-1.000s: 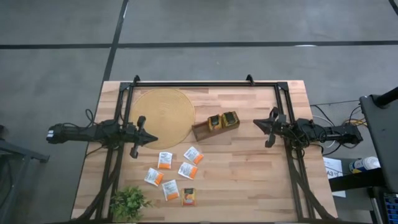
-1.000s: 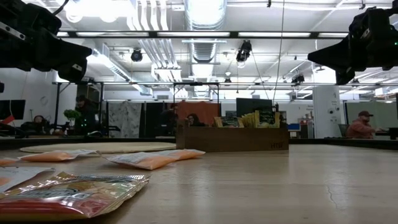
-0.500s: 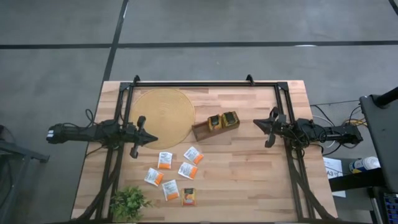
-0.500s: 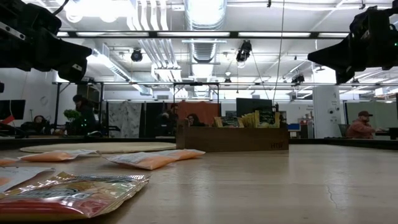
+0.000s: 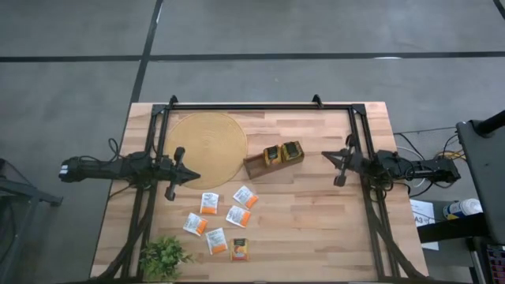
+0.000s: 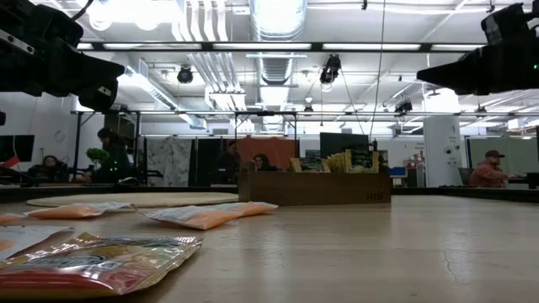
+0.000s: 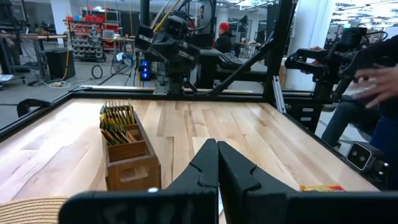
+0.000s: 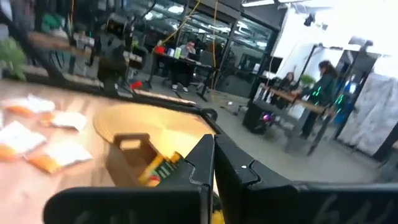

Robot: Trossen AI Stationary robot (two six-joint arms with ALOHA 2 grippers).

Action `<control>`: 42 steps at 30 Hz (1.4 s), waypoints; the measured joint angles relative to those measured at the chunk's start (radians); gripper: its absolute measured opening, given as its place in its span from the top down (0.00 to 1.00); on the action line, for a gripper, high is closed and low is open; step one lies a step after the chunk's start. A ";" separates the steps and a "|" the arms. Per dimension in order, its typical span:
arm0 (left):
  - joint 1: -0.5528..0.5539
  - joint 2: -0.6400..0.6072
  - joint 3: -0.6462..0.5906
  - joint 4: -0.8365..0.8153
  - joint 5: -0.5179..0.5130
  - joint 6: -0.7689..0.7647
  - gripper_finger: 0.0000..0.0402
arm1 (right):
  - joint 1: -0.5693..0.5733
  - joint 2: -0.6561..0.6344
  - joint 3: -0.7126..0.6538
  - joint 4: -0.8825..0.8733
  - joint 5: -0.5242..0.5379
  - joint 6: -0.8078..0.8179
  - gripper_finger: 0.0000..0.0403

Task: Pick & Place Tea
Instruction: Put the orange tea bag into the middle section of the wooden organizer

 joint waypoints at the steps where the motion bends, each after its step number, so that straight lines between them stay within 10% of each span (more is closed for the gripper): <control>1: 0.000 0.000 0.000 0.000 0.000 0.000 1.00 | 0.000 0.000 0.000 0.000 0.000 0.042 0.98; 42: 0.001 0.000 0.000 0.000 0.000 0.000 1.00 | 0.000 0.000 0.000 -0.056 -0.328 0.326 0.98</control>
